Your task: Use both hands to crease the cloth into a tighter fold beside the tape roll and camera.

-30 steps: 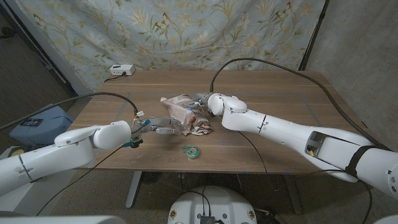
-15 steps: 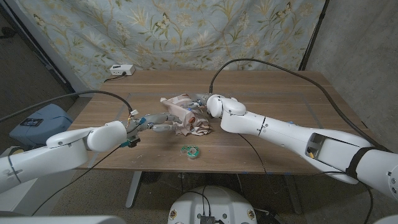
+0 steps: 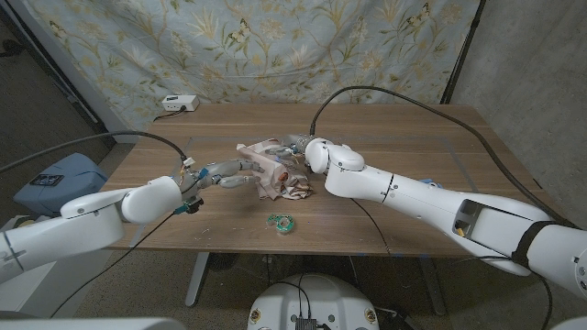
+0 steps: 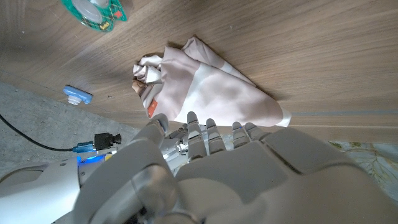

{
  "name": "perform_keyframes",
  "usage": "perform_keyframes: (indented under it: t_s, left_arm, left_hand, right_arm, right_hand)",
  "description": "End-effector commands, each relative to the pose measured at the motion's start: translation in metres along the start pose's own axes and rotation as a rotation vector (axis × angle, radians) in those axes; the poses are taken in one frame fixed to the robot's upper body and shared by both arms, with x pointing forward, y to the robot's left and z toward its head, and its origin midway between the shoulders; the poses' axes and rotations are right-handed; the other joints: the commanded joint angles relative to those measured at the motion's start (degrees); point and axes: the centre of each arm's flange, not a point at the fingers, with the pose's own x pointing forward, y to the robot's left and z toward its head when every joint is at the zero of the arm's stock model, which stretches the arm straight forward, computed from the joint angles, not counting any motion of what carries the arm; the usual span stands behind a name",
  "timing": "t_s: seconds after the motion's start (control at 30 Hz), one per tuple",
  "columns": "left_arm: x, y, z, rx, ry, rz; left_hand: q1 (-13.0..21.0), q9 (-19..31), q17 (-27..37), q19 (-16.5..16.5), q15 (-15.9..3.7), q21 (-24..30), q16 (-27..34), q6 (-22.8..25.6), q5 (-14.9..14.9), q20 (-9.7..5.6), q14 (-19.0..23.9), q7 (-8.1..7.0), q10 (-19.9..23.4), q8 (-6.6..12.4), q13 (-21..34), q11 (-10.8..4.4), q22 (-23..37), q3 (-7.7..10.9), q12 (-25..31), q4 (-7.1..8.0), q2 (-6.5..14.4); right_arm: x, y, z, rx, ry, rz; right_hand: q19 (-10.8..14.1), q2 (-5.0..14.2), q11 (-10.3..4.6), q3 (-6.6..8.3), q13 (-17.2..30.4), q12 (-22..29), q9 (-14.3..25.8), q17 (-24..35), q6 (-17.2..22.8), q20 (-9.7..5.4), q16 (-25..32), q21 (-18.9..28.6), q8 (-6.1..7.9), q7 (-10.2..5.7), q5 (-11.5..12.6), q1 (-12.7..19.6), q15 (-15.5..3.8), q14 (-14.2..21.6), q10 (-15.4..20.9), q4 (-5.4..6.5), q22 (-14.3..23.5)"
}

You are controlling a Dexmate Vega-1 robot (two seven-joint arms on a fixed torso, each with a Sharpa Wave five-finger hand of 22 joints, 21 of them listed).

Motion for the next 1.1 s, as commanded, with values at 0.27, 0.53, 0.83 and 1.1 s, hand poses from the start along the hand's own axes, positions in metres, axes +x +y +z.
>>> perform_keyframes:
  t_s: [0.27, 0.53, 0.83, 1.1]
  left_arm:
    - [0.002, 0.009, -0.008, -0.077, 0.015, 0.088]
    - [0.006, 0.013, -0.015, -0.118, 0.007, 0.121]
    - [0.011, 0.018, -0.019, -0.131, 0.005, 0.155]
    - [0.016, 0.019, -0.02, -0.145, 0.012, 0.169]
  left_hand:
    - [0.68, 0.18, 0.21, -0.13, 0.86, 0.2, 0.17, -0.06, 0.29, 0.46, 0.15, 0.28, -0.02, 0.01, 0.06, 0.28, 0.05, -0.09, 0.16, -0.11, 0.08]
    - [0.72, 0.18, 0.22, 0.04, 0.94, 0.25, 0.22, -0.32, 0.28, 0.81, 0.29, 0.37, -0.13, -0.04, 0.06, 0.37, 0.05, -0.08, 0.13, -0.09, 0.14]
    - [0.76, 0.18, 0.23, 0.24, 1.2, 0.3, 0.27, -0.91, 0.27, 0.98, 0.51, 0.63, -0.26, -0.19, 0.07, 0.42, 0.05, -0.08, 0.11, -0.05, 0.17]
    - [0.67, 0.19, 0.26, 0.15, 1.48, 0.22, 0.14, -2.8, 0.22, 1.42, 0.22, 0.46, -1.5, -0.55, 0.1, 0.94, 0.05, -0.23, -0.25, 0.07, 0.11]
  right_arm:
    - [0.0, -0.005, -0.012, 0.105, -0.006, -0.033]
    - [-0.001, -0.011, -0.019, 0.142, -0.001, -0.051]
    - [-0.006, -0.025, -0.024, 0.17, 0.0, -0.086]
    - [-0.006, -0.031, -0.03, 0.198, 0.002, -0.097]
  right_hand:
    - [0.23, -0.16, 0.24, 0.62, 0.16, -0.39, 0.15, -0.15, 0.35, 0.0, 0.29, 0.31, 0.37, 0.0, 0.44, 0.12, 0.54, 0.13, 0.55, -0.13, -0.06]
    - [0.72, -0.2, 0.33, 0.74, 0.17, -0.69, 0.15, -0.32, 0.06, 0.76, 0.25, 0.49, 0.25, -0.12, 0.42, 0.09, 0.42, 0.0, 0.13, -0.22, -0.06]
    - [0.8, -0.21, 0.33, 0.84, 0.18, -0.84, 0.15, -0.45, 0.02, 0.8, 0.25, 0.49, 0.24, -0.17, 0.39, 0.03, 0.39, -0.06, 0.0, -0.26, -0.06]
    - [0.8, -0.25, 0.71, 0.91, 0.2, -1.12, 0.15, -0.57, -0.29, 0.83, 0.23, 0.47, 0.13, -0.02, 0.36, -0.09, 0.42, -0.21, -0.52, -0.28, -0.06]
